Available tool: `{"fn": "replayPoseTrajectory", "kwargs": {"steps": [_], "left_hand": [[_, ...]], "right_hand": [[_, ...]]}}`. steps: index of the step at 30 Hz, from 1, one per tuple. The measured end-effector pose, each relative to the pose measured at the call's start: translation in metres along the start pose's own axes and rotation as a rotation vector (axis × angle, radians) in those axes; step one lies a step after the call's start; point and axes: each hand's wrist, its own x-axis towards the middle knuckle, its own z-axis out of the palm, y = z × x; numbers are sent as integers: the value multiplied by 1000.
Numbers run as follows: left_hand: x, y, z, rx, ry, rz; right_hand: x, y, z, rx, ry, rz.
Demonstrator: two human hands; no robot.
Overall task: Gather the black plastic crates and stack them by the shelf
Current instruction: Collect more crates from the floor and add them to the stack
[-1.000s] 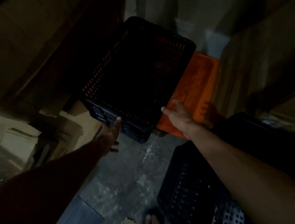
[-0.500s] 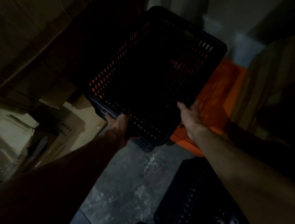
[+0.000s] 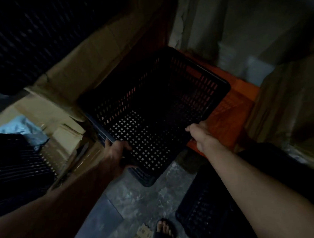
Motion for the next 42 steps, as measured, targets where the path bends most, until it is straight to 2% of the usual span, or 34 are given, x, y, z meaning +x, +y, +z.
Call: {"fn": "replayPoseTrajectory", "kwargs": {"steps": [8, 13, 19, 21, 24, 28, 30, 35, 37, 42], "left_hand": [[-135, 10, -80, -68, -123, 29], [-227, 32, -117, -28, -168, 86], [-333, 71, -165, 78, -74, 204], [-369, 83, -181, 56, -40, 220], [-419, 95, -209, 93, -12, 265], [-464, 109, -230, 222, -29, 327], [-484, 112, -227, 299, -53, 358], [-520, 105, -191, 498, -192, 351], [-523, 105, -174, 566, -238, 350], [-515, 100, -116, 763, -355, 292]], "right_hand": [[-165, -36, -5, -4, 80, -149], [-269, -48, -16, 36, 142, -163], [-391, -69, -28, 23, 147, -229], [-427, -82, -39, 110, 222, -267], [-481, -95, -71, 375, 272, -288], [-532, -92, -131, 505, 402, -334], [-548, -83, -163, 558, 452, -290], [-567, -30, -237, 728, 557, 59], [-570, -4, -266, 672, 577, 133], [-586, 60, -340, 412, 619, 183]]}}
